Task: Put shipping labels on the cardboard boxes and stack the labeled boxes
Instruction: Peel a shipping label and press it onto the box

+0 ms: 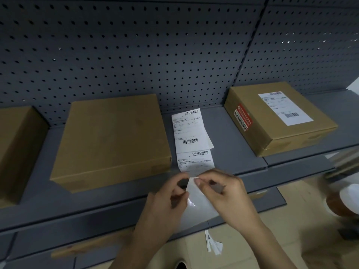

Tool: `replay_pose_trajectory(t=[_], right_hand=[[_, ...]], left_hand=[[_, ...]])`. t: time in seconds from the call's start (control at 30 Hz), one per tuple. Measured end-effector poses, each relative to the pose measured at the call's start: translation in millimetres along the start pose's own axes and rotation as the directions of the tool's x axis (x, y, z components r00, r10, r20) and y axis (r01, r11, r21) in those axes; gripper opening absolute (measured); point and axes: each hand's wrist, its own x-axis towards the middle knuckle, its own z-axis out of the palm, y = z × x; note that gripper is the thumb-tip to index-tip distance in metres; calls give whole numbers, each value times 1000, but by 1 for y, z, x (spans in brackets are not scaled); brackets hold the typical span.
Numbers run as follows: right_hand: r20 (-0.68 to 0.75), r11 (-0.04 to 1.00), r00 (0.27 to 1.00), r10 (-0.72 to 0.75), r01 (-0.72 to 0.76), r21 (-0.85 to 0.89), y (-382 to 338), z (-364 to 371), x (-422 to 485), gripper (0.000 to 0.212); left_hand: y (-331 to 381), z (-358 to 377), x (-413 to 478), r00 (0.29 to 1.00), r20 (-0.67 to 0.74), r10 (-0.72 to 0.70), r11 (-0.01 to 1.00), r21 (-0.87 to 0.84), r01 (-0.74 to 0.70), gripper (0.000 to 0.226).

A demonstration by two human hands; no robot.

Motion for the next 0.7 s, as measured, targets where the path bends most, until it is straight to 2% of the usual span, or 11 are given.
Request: replay_pose_trajectory(t=[0.13, 0.27, 0.4, 0.6, 0.7], right_hand=[[-83, 983, 983, 164, -157, 92, 2, 0, 9, 13], [-128, 949, 956, 263, -232, 215, 2, -3, 20, 18], [-189, 944, 944, 271, -223, 243, -1, -11, 33, 18], [-276, 963, 928, 249, -205, 176, -6, -24, 56, 17], [-302, 972, 924, 233, -206, 116, -8, -30, 68, 16]], left_hand=[[-8, 2, -3, 987, 54, 148, 960, 231, -157, 44], [-17, 7, -3, 979, 49, 199, 913, 352, -203, 45], [-20, 12, -5, 986, 81, 146, 915, 367, -165, 52], [-17, 15, -9, 993, 111, 27, 923, 378, -67, 57], [-15, 14, -9, 992, 124, 25, 922, 381, -71, 60]])
